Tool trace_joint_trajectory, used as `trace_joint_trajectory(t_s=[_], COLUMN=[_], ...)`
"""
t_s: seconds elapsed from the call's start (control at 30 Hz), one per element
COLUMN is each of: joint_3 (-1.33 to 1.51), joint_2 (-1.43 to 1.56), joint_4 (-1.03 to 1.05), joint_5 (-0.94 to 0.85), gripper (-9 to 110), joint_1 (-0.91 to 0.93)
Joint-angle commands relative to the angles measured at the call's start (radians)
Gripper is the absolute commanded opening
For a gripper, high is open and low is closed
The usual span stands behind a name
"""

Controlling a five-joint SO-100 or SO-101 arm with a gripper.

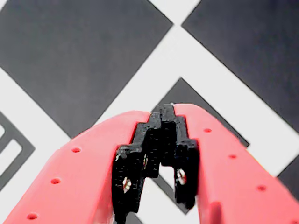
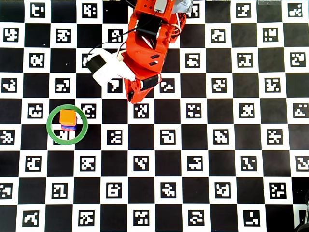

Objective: Grab the red cube then put it in the green circle then put the blue cube on top and finally the orange cube on top

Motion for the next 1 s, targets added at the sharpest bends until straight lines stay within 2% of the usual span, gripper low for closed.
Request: trace_joint_trajectory(t_s=[0.0,0.2,0.3,0.73,0.8,0.97], joint_3=[0.115,0.296,0.356,0.434,0.434,0.434], joint_2=[0.16,0.305,0.364,0.528,0.555,0.586], joint_4=[-0.061,-0.066,-0.057,0.158,0.221,0.322], joint_5=[-0.106,-0.225,-0.229,-0.262,-0.337,-0.356], gripper=[-5,-5,-5,-5,-5,-5], joint_1=[-0.023,-0.077,-0.092,-0.193,-0.212,-0.215])
